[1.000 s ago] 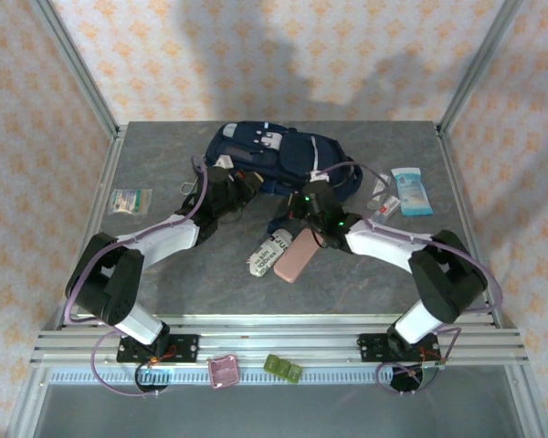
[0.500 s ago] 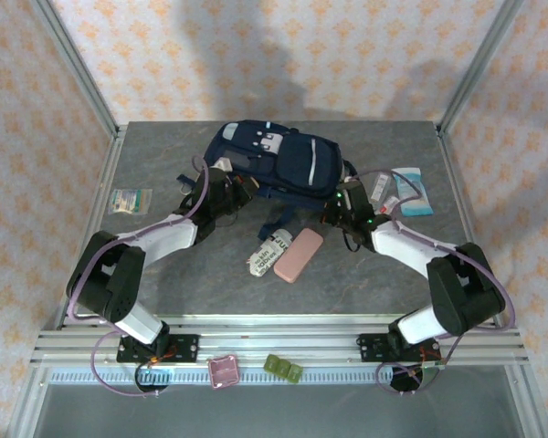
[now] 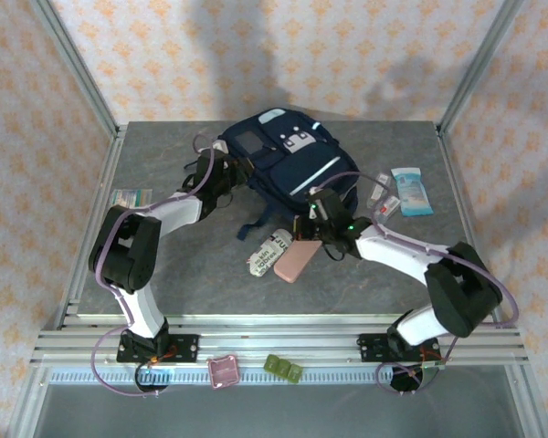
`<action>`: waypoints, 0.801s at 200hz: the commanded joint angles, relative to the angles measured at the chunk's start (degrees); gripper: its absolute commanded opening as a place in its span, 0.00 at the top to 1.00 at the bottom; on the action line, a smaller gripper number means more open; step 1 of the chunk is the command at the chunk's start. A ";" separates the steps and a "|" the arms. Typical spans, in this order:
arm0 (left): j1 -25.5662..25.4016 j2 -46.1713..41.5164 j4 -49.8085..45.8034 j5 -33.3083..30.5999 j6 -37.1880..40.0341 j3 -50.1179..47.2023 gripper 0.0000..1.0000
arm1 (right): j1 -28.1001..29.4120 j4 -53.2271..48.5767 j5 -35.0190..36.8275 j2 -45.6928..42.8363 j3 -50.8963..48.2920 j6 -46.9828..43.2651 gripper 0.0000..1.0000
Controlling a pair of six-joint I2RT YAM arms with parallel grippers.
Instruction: Pack the student bag
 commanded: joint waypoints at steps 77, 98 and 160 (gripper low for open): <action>-9.17 -14.85 2.69 1.67 -5.84 -18.13 0.40 | 1.04 8.52 -8.49 8.71 6.34 5.44 1.00; -10.83 -11.99 4.24 1.72 -8.81 -18.77 0.40 | 1.26 8.61 -8.27 8.80 6.31 5.60 1.00; -12.98 -7.33 4.15 -0.87 -12.81 -17.25 0.38 | 1.31 8.69 -8.04 8.64 5.82 5.37 1.00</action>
